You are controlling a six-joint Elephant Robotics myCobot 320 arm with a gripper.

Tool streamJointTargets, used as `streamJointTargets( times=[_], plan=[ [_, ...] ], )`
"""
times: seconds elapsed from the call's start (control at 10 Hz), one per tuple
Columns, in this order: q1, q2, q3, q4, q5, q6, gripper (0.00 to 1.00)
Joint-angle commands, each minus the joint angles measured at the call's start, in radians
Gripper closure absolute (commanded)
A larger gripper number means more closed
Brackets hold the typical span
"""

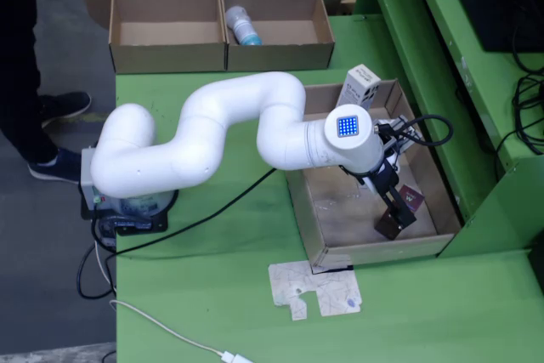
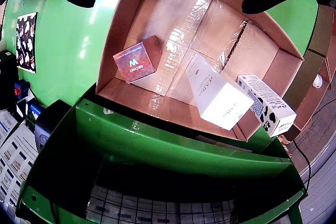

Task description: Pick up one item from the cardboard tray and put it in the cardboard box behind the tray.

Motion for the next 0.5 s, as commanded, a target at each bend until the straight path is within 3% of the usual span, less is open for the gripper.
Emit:
streamJointTargets(
  times=[0.0,0.4],
  plan=[
    [0.001,0.013,0.026,0.04,0.007,0.015,0.0],
    [0.008,-0.014,0.026,0.107,0.0,0.047,0.0]
  ],
)
